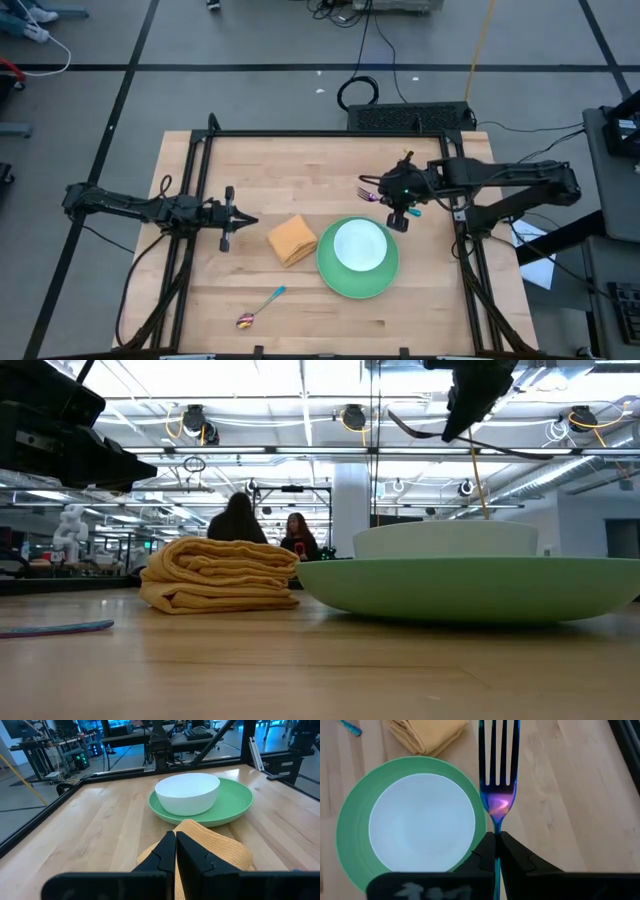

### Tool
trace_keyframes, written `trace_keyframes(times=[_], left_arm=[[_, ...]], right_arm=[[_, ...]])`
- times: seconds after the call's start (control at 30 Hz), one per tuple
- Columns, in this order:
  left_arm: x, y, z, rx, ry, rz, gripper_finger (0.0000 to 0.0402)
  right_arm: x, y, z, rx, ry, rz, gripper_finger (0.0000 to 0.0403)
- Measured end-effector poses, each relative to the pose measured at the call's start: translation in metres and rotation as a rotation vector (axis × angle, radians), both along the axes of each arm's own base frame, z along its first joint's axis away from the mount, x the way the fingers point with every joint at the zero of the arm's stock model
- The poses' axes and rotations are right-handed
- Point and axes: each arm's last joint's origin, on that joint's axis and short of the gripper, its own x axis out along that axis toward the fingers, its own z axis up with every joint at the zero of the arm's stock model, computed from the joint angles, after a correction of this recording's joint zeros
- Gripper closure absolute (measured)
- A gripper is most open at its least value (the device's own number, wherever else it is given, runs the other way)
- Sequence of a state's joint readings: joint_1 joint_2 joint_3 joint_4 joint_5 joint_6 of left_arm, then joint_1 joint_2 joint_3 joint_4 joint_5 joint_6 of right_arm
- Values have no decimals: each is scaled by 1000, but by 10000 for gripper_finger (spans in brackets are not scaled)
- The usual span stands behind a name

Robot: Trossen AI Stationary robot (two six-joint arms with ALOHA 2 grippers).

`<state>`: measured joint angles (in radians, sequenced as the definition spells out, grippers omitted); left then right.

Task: Set table place
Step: Put the purple fork to the right of the light green plate

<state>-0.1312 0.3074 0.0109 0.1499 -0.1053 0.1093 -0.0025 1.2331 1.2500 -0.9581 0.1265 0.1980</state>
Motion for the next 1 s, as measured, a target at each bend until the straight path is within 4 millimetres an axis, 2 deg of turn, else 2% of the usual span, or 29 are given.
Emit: trace_keyframes(times=[0.17,0.43,0.6,0.77,1.0], left_arm=[[0,0,0,0,4,0,382],[0,0,0,2,4,0,382],[0,0,0,3,-3,0,382],[0,0,0,0,-2,1,382],[0,0,0,3,-2,0,382]], right_arm=[[-15,0,-4,20,-4,-32,403],[-56,0,-26,78,-12,-128,403],[-74,0,-38,97,-18,-159,403],[-84,0,-45,118,-30,-189,403],[-91,5,-53,259,5,-318,403]])
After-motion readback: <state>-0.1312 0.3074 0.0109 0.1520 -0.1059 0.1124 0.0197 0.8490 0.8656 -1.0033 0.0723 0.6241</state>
